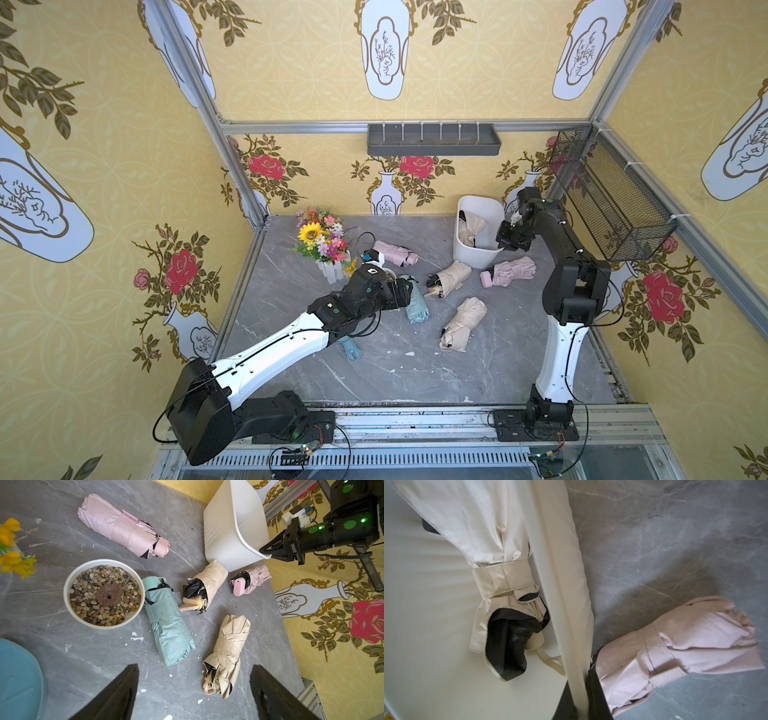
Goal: Put the umbrella into the storage box
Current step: Move the storage box to the center of the board.
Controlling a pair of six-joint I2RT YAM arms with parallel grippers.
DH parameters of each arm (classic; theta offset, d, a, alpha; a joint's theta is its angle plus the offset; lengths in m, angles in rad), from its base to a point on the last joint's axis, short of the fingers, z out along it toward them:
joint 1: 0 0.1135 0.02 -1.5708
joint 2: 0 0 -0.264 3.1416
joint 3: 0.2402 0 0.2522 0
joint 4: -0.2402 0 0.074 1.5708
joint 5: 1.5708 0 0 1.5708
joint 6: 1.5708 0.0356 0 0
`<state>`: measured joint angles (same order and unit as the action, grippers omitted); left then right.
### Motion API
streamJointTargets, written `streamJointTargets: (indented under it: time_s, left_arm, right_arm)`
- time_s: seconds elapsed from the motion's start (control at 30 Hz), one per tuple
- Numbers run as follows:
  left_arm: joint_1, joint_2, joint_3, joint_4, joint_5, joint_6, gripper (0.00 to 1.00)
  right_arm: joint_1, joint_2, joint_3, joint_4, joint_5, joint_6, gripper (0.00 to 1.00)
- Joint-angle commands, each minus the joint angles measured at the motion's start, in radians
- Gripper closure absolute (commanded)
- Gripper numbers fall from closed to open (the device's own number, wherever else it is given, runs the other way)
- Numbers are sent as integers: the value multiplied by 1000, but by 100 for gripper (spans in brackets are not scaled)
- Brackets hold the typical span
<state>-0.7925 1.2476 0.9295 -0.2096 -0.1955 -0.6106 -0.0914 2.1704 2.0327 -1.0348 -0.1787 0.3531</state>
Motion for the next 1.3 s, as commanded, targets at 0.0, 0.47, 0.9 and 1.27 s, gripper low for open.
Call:
streamJointTargets:
  time_s: [0.0,0.47,0.9,1.27]
  left_arm:
    - [-1,-4,6,3,-5,6,11]
    - [-1,8,20,7,13,36,10]
    - [-1,13,20,-1,31,57,10]
    - [-54,48,28,-9,12,55,11]
  right_arm:
    - [-15,-27,-21,-37,-2,-44,94]
    - [-39,-147,-185,-122,19,-126,100]
    - [-54,-237,-190,-105,41,-79,41]
    - [-121,-531,-418,-61,14,-22,12]
